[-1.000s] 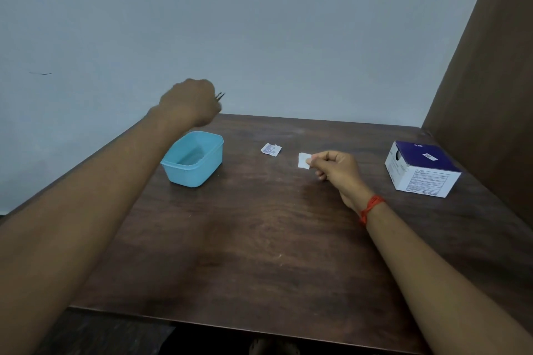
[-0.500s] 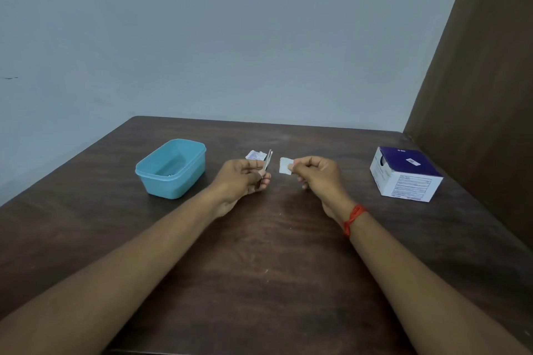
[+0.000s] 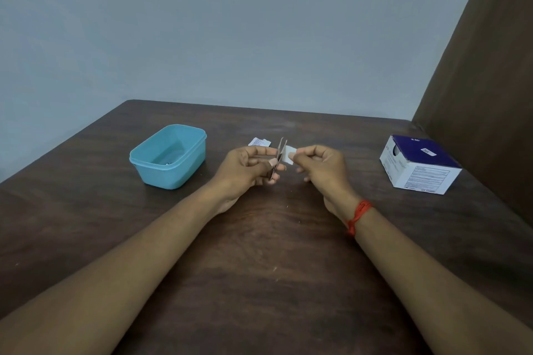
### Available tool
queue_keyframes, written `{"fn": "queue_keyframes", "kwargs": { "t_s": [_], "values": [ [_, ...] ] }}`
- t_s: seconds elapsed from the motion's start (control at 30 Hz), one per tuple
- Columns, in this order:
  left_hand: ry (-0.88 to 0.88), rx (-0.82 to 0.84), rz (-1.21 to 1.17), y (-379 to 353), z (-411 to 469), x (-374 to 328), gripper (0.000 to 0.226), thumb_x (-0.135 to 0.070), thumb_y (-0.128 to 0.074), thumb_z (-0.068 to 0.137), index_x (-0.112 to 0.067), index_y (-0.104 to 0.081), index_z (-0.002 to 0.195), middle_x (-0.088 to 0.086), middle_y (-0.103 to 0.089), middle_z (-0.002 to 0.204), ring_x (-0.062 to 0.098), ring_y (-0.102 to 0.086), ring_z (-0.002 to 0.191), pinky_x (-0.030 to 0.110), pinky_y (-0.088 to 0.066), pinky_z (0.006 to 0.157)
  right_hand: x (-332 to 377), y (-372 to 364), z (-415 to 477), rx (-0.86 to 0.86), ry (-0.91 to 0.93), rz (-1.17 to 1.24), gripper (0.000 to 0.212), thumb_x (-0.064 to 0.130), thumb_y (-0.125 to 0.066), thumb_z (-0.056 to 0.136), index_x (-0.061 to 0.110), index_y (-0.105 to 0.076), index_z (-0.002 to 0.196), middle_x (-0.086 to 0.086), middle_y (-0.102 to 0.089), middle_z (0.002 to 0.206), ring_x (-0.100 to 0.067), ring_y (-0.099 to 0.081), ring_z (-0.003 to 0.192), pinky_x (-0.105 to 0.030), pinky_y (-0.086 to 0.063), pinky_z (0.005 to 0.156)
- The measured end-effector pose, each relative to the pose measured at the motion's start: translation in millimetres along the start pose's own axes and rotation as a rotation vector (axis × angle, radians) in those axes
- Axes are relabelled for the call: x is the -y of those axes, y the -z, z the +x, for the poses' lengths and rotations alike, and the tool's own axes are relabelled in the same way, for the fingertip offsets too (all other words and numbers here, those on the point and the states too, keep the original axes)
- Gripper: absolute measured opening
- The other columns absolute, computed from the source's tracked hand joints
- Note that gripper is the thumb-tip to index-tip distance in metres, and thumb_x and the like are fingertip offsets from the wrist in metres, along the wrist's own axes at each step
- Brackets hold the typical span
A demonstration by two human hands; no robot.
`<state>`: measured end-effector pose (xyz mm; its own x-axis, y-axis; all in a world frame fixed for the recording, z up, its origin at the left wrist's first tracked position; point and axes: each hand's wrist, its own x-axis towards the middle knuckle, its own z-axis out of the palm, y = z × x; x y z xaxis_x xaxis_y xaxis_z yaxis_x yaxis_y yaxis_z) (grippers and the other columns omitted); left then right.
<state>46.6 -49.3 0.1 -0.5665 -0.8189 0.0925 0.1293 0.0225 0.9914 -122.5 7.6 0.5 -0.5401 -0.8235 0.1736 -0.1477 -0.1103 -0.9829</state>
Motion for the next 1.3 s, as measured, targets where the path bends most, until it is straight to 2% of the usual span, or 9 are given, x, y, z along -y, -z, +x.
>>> {"fn": "queue_keyframes", "kwargs": {
  "t_s": [0.17,0.3,0.53,0.73,0.93,1.13,1.23,1.3],
  "values": [
    [-0.006,0.014,0.019,-2.5,-0.1,0.0,0.02,-0.005,-0.064,0.095,-0.006,-0.066,0.115,0.021,-0.075,0.101,0.018,-0.069,0.071,0.027,-0.06,0.069,0.0,-4.4,-1.8,0.049,-0.024,0.051,0.005,0.014,-0.072,0.087,0.015,-0.074,0.082,0.007,-0.073,0.067,-0.003,-0.063,0.056,-0.018,-0.044,0.048],
    [-0.015,-0.002,0.01,-2.5,-0.4,0.0,0.018,-0.004,-0.065,0.095,-0.008,-0.067,0.113,0.022,-0.075,0.102,0.018,-0.069,0.072,0.026,-0.06,0.07,2.8,-4.9,-1.0,0.102,-0.108,0.21,0.016,0.022,-0.067,0.093,0.009,-0.076,0.088,-0.005,-0.077,0.08,-0.009,-0.064,0.059,-0.019,-0.045,0.049],
    [-0.032,0.007,0.009,-2.2,-1.1,-0.4,0.019,-0.004,-0.064,0.095,-0.007,-0.067,0.114,0.019,-0.076,0.1,0.016,-0.07,0.072,0.025,-0.06,0.069,3.1,-4.3,-1.7,0.14,-0.184,0.329,0.003,0.005,-0.074,0.086,0.008,-0.075,0.086,0.0,-0.075,0.076,-0.006,-0.058,0.058,-0.017,-0.044,0.05],
    [-0.038,0.001,0.0,0.9,-0.5,0.5,0.027,-0.004,-0.066,0.093,-0.001,-0.064,0.12,0.016,-0.077,0.1,0.019,-0.071,0.077,0.026,-0.059,0.07,3.2,-3.1,-2.0,0.187,-0.193,0.354,0.015,0.005,-0.077,0.084,0.008,-0.075,0.099,0.0,-0.076,0.079,-0.003,-0.058,0.059,-0.017,-0.048,0.055],
    [-0.048,0.017,-0.026,1.9,1.0,2.0,0.023,-0.002,-0.069,0.09,-0.002,-0.066,0.113,0.018,-0.077,0.099,0.019,-0.071,0.075,0.025,-0.059,0.068,5.5,-5.4,-1.6,0.213,-0.25,0.344,0.004,0.007,-0.071,0.09,0.007,-0.074,0.088,0.001,-0.071,0.066,-0.005,-0.054,0.056,-0.019,-0.046,0.051],
    [-0.068,0.028,0.028,0.2,1.0,2.5,0.019,0.0,-0.074,0.086,-0.004,-0.066,0.103,0.018,-0.077,0.095,0.029,-0.072,0.082,0.031,-0.062,0.07,7.3,-6.1,1.4,0.102,-0.227,0.276,0.007,0.017,-0.071,0.087,0.012,-0.074,0.082,0.004,-0.072,0.07,-0.005,-0.049,0.053,-0.02,-0.041,0.048],
    [-0.058,0.058,0.059,0.4,0.4,1.5,0.024,-0.006,-0.077,0.084,-0.007,-0.067,0.107,0.015,-0.078,0.097,0.025,-0.074,0.081,0.028,-0.061,0.07,4.8,-3.3,5.3,0.029,-0.196,0.239,0.008,0.018,-0.071,0.087,0.013,-0.075,0.082,0.003,-0.074,0.074,-0.005,-0.047,0.055,-0.022,-0.04,0.05],
    [-0.047,0.075,0.072,1.1,0.2,1.8,0.028,-0.008,-0.078,0.084,-0.01,-0.068,0.11,0.014,-0.078,0.099,0.025,-0.076,0.087,0.029,-0.061,0.074,2.0,-3.0,5.5,0.023,-0.193,0.223,0.008,0.017,-0.071,0.088,0.012,-0.075,0.083,0.002,-0.075,0.074,-0.006,-0.047,0.056,-0.021,-0.04,0.049]
  ]
}}
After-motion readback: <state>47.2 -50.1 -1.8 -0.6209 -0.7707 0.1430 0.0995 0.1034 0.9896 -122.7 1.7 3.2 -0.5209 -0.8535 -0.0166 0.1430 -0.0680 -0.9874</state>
